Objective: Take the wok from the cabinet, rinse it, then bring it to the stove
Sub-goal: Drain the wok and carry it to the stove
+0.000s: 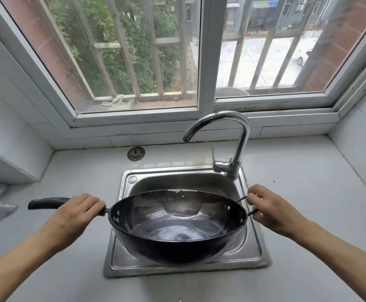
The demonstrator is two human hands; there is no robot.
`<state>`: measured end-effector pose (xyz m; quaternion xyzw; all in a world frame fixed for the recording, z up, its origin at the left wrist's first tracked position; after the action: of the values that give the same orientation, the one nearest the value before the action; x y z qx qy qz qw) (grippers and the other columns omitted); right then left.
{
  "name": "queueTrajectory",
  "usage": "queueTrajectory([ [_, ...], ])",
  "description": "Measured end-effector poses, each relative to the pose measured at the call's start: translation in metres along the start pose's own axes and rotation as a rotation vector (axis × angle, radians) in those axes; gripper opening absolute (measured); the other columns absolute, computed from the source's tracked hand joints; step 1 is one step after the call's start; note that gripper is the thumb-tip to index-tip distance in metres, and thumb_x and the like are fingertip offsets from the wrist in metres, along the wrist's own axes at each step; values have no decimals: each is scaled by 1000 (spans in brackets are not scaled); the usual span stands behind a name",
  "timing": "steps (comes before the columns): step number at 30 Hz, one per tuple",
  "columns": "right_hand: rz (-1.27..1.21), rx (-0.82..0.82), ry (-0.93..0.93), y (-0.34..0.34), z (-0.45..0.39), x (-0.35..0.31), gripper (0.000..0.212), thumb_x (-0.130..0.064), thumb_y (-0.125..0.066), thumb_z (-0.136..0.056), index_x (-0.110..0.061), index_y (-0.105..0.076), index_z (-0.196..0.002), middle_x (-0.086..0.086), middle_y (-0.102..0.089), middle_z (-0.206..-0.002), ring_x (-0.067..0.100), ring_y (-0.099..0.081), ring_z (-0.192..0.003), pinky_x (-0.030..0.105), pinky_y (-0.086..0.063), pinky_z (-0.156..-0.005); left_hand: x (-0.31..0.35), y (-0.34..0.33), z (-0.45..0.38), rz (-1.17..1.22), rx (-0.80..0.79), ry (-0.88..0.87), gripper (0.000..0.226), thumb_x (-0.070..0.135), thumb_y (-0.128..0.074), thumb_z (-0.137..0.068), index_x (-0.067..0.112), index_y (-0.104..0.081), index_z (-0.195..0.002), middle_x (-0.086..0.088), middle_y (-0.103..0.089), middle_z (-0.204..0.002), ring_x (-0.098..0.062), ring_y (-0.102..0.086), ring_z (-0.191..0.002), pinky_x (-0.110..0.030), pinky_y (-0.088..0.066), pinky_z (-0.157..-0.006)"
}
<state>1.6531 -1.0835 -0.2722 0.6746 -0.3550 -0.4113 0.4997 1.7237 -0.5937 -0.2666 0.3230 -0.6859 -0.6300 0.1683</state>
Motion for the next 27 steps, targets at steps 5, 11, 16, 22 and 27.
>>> queueTrajectory([
  [5, 10, -21, 6, -1, 3, -2, 40, 16, -64, -48, -6, -54, -79, 8, -56, -92, 24, -53, -73, 25, -47, -53, 5, -3, 1, -39, 38, -5, 29, -5, -45, -81, 8, -63, -98, -7, -60, -91, -30, -56, -78, -38, -49, -66],
  [11, -92, -53, -31, 3, 8, -1, 44, 18, -60, -51, -8, -56, -87, 4, -54, -98, 17, -48, -75, 28, -51, -60, 8, -5, 0, -95, 66, -14, 40, -8, -31, -80, 6, -59, -104, -12, -55, -100, -32, -53, -83, -40, -48, -75],
  [16, -204, -225, -63, 5, 8, 7, 45, 6, -57, -63, -14, -54, -103, -5, -50, -110, 20, -54, -87, 34, -51, -73, 4, -13, 2, -62, 69, 34, 35, 4, -39, -86, 3, -52, -118, -12, -58, -103, -32, -56, -89, -40, -40, -87],
  [22, -334, -281, -87, 11, 7, 5, 42, 4, -57, -68, -15, -53, -105, -9, -50, -103, 14, -53, -88, 34, -50, -77, -1, -15, 9, 13, 24, 75, 28, 20, -39, -92, 10, -52, -115, -5, -59, -101, -26, -55, -89, -36, -47, -81],
  [27, -249, -276, -70, 18, 2, 3, 40, 5, -60, -70, -14, -53, -105, -7, -49, -105, 17, -51, -85, 32, -49, -75, 1, -14, 9, -6, 39, 63, 18, 17, -41, -92, 12, -51, -106, -6, -58, -97, -27, -55, -84, -39, -48, -75],
])
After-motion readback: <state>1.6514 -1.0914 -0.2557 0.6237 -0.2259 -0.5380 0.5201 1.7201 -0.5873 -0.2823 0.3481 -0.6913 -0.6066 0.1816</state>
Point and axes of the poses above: each hand's wrist, its own z-axis away from the middle knuckle, its own y-axis out of the back of the hand, x = y × z, the point moved 3 cm from there along -z, towards the middle knuckle
